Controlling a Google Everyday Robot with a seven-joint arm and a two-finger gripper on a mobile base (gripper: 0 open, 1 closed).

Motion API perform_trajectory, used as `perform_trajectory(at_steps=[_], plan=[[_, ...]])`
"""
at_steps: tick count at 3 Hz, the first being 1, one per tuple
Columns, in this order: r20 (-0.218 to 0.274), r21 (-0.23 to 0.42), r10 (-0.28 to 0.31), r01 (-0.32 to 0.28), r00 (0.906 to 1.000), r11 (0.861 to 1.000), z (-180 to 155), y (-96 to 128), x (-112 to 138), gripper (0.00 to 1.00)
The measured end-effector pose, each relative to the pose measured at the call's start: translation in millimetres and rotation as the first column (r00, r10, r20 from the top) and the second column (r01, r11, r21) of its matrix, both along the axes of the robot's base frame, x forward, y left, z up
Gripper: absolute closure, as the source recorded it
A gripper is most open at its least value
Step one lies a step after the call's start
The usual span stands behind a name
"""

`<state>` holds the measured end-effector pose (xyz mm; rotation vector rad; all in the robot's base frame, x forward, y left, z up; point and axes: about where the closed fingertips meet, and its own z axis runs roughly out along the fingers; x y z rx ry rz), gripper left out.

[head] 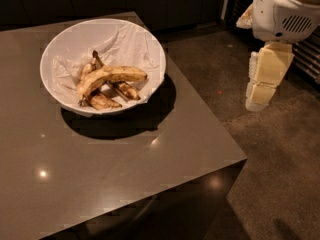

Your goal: Pick banana from white bowl

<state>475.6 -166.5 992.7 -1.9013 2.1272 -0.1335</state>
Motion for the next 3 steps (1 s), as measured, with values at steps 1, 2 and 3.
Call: perform_trajectory(at_steps=[1, 2, 3], plan=[[0.001, 0.0, 0.0, 0.0, 1.0, 1.0, 0, 0, 0, 0.0], [-0.012, -0.037, 0.082, -0.083, 0.9965, 0.996, -2, 42, 26, 0.0], [-0.028, -0.097, 0.188, -0.19, 0.9818, 0.977, -10, 97, 61, 0.0]])
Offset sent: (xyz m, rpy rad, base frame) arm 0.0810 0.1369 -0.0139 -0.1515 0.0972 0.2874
